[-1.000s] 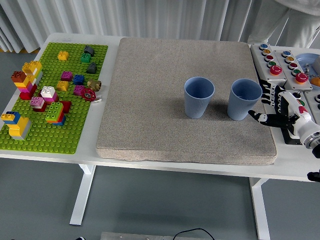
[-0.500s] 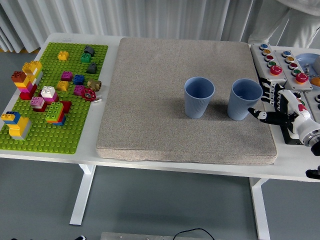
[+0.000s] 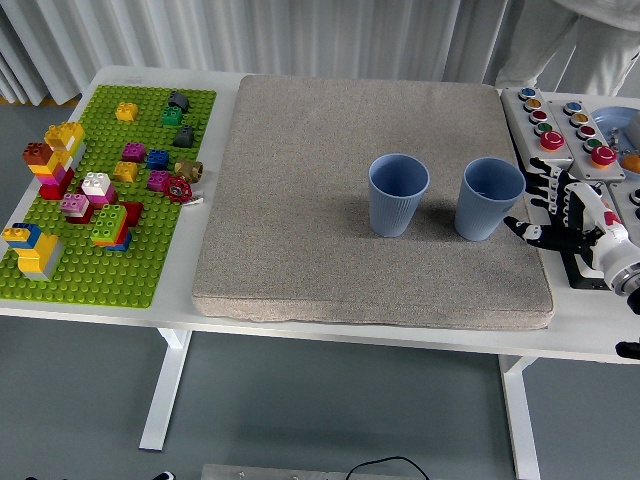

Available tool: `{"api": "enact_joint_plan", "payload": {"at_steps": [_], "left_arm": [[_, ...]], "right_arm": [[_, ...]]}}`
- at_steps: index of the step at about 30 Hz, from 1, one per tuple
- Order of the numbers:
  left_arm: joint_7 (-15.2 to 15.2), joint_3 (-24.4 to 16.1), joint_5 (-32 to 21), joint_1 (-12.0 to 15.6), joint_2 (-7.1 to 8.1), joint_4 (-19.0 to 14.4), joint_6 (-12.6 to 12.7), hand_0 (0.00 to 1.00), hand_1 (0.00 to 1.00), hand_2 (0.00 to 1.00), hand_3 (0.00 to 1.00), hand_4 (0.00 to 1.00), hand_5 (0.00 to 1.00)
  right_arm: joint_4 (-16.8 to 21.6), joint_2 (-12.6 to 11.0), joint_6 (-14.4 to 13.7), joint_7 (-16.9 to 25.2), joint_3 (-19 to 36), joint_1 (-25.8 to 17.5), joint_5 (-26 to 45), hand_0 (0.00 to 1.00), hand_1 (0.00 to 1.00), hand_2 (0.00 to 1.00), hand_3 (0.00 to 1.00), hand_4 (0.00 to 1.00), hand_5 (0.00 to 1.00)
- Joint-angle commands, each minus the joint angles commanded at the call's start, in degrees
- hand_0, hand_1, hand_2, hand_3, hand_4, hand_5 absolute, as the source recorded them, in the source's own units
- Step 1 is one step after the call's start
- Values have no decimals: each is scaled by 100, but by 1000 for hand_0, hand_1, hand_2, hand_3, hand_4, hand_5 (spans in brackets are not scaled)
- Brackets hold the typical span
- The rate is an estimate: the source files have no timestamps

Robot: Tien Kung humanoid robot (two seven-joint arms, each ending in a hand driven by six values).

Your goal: Pick cup pour cup place

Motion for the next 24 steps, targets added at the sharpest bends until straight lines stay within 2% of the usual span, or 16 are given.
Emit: {"api": "enact_joint_plan", "payload": {"at_steps": [24], "left_arm": [[27,-39,63,-9,-27,-20,-11,772,819,840,763,499,998]], "right_arm": [[-337,190,-8,28,-295,58,45,892,866,896,953,807,231]]}}
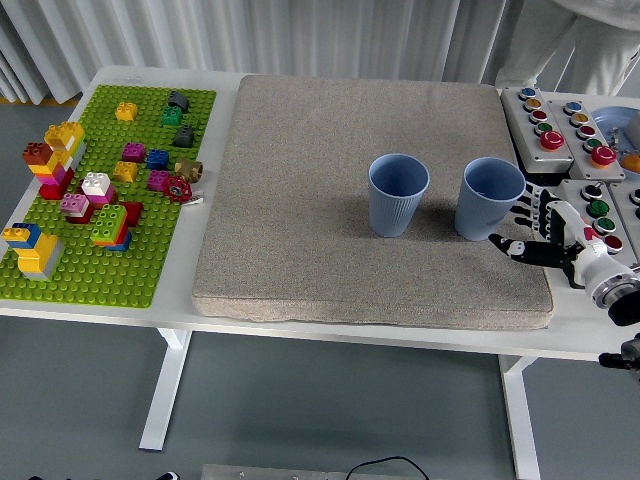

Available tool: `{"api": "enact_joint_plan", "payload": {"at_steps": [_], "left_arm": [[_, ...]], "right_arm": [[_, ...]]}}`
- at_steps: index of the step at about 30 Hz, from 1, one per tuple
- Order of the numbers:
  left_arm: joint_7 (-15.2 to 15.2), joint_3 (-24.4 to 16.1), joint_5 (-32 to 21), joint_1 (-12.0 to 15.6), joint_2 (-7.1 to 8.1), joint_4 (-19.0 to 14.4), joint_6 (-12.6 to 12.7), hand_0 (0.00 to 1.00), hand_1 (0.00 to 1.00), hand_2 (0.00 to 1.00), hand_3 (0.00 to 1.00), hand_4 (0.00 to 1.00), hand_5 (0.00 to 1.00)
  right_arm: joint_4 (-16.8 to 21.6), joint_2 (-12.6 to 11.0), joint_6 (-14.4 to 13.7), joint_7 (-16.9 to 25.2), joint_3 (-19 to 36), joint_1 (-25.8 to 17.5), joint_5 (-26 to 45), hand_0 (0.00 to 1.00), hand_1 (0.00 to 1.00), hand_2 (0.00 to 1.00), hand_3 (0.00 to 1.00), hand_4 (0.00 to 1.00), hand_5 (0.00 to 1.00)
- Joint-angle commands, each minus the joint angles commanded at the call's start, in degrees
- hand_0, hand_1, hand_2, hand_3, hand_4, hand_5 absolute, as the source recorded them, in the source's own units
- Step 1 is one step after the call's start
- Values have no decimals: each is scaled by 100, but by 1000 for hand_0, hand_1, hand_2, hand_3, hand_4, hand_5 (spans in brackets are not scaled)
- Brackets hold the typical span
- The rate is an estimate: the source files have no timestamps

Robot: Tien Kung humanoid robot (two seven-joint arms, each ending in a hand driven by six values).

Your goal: Pick cup pour cup place

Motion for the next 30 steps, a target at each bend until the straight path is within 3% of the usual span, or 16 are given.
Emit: {"api": "enact_joint_plan", "payload": {"at_steps": [10,30], "left_arm": [[12,-21,39,20,2,-7,2,772,819,839,763,498,998],[-14,7,-1,-31,3,-5,14,773,818,840,763,498,998]], "right_arm": [[-199,146,-15,17,-187,144,48,891,866,896,952,806,231],[-369,217,-33,43,-217,396,116,892,867,896,950,802,233]]}}
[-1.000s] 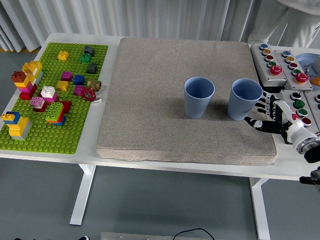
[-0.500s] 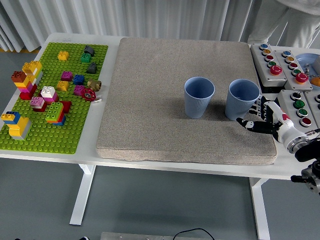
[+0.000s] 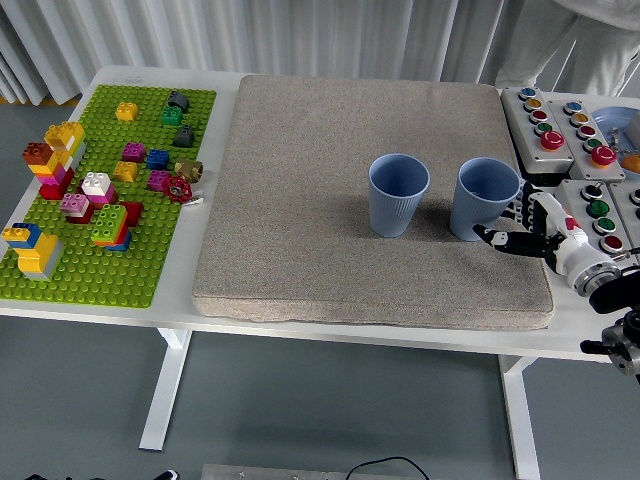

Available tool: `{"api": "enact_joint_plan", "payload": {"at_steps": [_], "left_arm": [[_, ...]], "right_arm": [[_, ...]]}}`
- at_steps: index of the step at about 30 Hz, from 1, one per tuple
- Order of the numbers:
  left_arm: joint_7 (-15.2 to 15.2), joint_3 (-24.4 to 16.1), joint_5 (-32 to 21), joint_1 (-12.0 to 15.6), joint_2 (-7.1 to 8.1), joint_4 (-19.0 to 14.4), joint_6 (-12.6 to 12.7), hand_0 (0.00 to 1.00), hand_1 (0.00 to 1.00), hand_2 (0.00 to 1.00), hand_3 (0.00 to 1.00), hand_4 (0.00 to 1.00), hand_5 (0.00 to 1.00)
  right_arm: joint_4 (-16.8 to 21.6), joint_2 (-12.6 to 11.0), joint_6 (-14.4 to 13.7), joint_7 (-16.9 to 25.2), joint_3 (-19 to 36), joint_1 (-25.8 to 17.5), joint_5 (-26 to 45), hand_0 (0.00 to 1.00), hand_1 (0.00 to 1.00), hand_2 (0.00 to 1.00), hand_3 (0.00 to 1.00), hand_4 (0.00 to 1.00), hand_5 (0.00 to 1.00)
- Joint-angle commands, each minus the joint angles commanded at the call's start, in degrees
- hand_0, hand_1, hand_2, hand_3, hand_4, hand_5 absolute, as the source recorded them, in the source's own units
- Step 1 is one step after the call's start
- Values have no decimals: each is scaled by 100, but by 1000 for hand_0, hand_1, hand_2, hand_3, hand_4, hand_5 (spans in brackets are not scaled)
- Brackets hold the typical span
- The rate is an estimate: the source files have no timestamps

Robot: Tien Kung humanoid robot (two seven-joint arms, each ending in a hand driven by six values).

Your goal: Pick cup pour cup place

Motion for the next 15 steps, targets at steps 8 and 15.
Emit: {"api": "enact_joint_plan", "payload": {"at_steps": [8,15], "left_arm": [[-2,-1,5,-7,0,0,1,773,818,840,764,498,998],[0,-8,18,-15,4,1,0,773,818,840,764,498,998]], "right_arm": [[-62,60,-21,16,-67,77,36,892,867,896,950,802,235],[-118,89,-24,25,-137,186,79,892,867,896,950,802,234]]}}
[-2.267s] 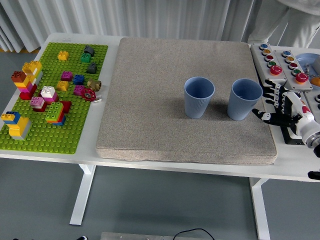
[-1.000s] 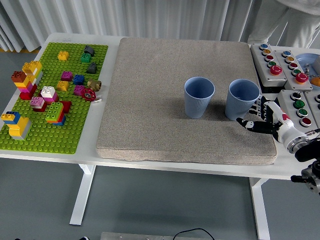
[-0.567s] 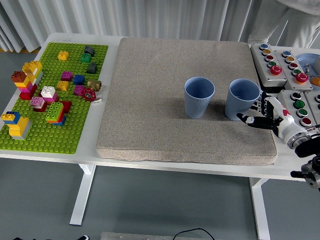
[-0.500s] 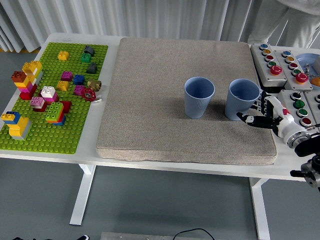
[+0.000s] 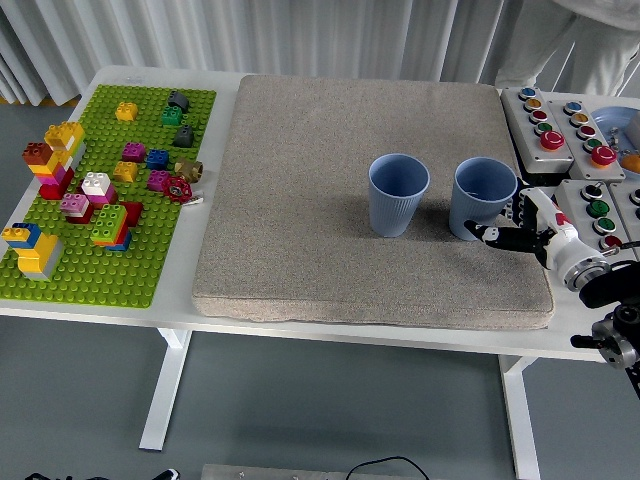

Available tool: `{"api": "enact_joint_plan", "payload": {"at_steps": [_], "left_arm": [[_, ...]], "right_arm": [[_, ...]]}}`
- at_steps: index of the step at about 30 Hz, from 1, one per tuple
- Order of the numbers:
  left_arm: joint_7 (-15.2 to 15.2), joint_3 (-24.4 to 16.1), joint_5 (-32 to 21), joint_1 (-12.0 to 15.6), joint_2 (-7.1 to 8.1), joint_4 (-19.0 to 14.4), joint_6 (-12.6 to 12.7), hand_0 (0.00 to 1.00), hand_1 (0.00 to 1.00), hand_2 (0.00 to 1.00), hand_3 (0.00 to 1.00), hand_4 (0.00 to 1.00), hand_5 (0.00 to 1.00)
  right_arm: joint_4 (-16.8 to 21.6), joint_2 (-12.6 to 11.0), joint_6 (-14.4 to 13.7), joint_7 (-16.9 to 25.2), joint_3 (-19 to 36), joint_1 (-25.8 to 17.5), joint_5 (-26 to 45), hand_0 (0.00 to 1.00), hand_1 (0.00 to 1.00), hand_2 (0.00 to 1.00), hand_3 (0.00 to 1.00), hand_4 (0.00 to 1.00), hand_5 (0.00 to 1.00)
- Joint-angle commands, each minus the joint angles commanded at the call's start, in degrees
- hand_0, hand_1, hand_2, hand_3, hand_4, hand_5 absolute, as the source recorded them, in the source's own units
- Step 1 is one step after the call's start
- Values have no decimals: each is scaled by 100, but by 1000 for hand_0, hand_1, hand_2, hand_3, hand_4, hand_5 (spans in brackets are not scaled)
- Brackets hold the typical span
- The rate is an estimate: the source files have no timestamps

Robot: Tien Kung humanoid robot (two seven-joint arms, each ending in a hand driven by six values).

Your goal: Pick cup pour cup place

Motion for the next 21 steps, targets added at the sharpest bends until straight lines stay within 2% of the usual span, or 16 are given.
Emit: {"api": "enact_joint_plan", "payload": {"at_steps": [21], "left_arm": [[10,-29,45,4,8,-3,2,773,818,839,764,498,998]], "right_arm": [[-220,98,-14,32,-155,159,105,890,866,896,948,799,235]]}}
